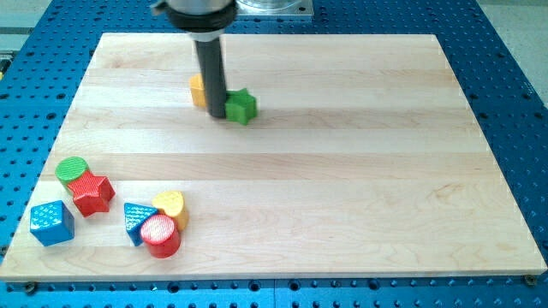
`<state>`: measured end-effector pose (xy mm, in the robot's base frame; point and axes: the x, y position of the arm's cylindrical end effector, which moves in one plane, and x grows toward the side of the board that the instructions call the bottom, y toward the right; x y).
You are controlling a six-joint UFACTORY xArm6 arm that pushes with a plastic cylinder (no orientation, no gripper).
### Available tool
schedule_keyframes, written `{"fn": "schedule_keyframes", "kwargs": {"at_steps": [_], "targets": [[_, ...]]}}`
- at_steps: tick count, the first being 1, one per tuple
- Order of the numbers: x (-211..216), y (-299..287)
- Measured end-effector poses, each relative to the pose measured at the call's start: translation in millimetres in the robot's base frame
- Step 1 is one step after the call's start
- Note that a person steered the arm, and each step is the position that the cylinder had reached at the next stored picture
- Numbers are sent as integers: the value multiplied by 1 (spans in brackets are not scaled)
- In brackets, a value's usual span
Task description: Keep the green blocks at the center of the board
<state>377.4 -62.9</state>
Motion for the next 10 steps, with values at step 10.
{"fn": "schedule_keyframes", "kwargs": {"at_steps": [10], "targets": [[82, -100]]}}
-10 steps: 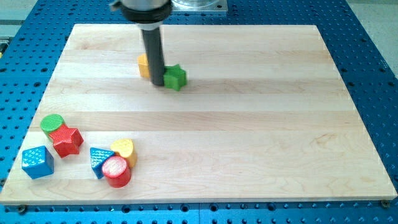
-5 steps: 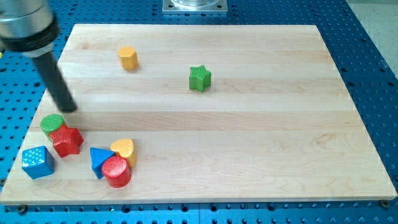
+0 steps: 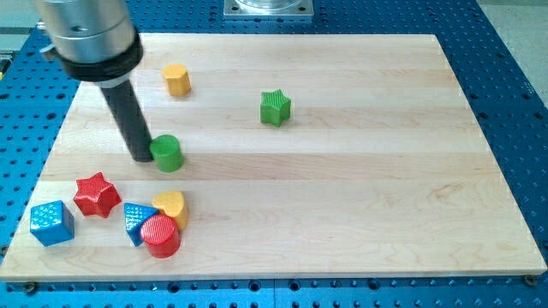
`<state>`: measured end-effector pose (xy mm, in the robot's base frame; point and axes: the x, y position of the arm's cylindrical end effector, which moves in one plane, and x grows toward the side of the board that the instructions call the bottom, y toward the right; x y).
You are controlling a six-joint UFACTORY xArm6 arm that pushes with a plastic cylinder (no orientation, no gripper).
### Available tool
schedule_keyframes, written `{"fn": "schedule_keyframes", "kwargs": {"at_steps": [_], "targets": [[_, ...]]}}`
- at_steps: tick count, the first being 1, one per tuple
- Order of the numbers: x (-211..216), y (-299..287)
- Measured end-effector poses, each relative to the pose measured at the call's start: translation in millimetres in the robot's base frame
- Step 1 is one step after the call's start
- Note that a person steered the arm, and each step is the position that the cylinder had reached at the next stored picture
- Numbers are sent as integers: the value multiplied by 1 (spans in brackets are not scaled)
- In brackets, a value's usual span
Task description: Keep the green blocks at the center of the board
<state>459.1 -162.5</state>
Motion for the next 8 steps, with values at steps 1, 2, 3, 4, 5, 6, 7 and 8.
{"fn": "schedule_keyframes", "kwargs": {"at_steps": [1, 2, 3, 4, 5, 6, 7, 8], "targets": [[0, 19], [22, 3], [32, 24], [15, 100], [-6, 137], [3, 102], [-47, 124], [-50, 129]]}}
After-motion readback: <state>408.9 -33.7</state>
